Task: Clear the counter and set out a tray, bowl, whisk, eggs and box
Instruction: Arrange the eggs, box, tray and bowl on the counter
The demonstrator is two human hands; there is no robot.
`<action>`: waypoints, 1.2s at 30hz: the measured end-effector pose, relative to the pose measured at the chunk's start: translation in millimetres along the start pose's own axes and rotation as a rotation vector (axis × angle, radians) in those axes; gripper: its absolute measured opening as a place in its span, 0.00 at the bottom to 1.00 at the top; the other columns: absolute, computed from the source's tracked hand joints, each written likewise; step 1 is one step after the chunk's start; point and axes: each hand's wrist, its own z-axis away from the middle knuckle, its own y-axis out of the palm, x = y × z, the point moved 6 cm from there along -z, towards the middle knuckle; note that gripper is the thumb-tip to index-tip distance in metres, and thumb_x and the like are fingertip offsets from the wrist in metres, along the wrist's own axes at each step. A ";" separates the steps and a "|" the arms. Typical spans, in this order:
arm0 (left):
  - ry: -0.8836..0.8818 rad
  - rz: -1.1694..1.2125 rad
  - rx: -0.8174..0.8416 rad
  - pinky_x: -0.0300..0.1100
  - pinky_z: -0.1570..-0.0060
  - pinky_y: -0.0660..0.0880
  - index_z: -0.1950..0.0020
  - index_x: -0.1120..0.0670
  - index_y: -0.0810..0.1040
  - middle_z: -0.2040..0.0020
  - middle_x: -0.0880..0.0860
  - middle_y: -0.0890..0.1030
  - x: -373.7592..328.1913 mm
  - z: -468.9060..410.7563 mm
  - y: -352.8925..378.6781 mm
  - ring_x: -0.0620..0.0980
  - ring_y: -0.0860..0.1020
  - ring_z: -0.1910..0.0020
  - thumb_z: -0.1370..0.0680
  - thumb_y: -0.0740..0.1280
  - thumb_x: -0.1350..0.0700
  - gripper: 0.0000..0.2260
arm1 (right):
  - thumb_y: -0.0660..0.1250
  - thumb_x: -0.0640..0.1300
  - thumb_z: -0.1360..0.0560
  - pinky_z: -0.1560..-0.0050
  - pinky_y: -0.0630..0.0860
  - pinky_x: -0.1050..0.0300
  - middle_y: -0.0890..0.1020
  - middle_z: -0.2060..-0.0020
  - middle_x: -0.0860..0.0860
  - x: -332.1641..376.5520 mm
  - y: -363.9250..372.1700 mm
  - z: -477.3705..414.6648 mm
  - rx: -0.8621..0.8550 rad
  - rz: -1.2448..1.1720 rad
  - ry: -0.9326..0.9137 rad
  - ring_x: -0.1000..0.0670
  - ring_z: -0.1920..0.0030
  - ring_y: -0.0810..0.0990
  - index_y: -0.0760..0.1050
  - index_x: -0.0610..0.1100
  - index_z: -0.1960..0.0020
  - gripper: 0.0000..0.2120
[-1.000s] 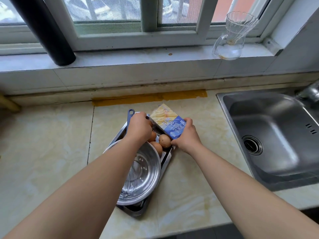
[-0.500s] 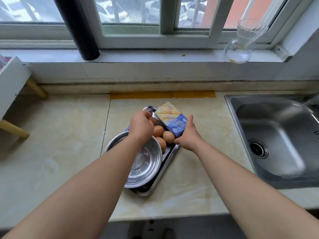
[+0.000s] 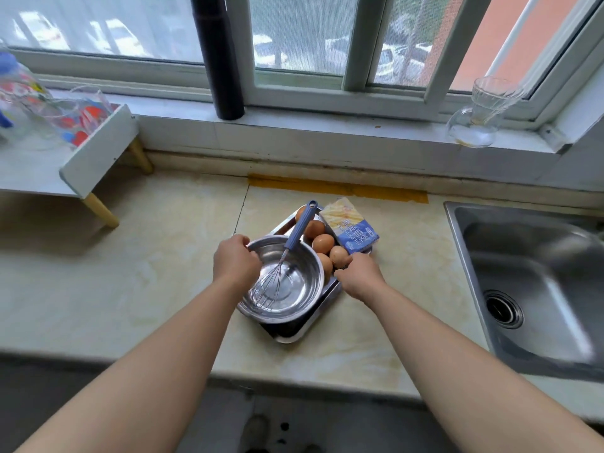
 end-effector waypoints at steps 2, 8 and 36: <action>-0.063 -0.022 -0.005 0.48 0.38 0.72 0.34 0.59 0.75 0.37 0.60 0.77 18.3 2.5 -6.0 0.60 0.75 0.38 0.25 0.62 0.63 0.19 | 0.63 0.35 0.27 0.65 0.64 0.61 0.71 0.68 0.49 7.0 7.4 9.1 0.026 -0.012 -0.067 0.45 0.59 0.68 0.70 0.41 0.61 0.06; -0.147 -0.127 0.046 0.50 0.44 0.74 0.37 0.63 0.74 0.37 0.63 0.76 49.6 10.4 -6.9 0.63 0.74 0.39 0.25 0.60 0.65 0.17 | 0.62 0.35 0.26 0.61 0.64 0.60 0.68 0.69 0.50 12.4 30.3 14.8 0.026 0.011 -0.052 0.46 0.60 0.68 0.62 0.48 0.71 0.18; 0.126 -0.007 0.210 0.43 0.62 0.69 0.51 0.61 0.78 0.55 0.57 0.80 -7.3 -6.3 2.7 0.56 0.74 0.59 0.28 0.64 0.66 0.07 | 0.60 0.32 0.34 0.68 0.66 0.59 0.71 0.75 0.47 -3.4 -25.9 31.1 -0.272 -0.123 0.144 0.44 0.69 0.68 0.74 0.42 0.69 0.09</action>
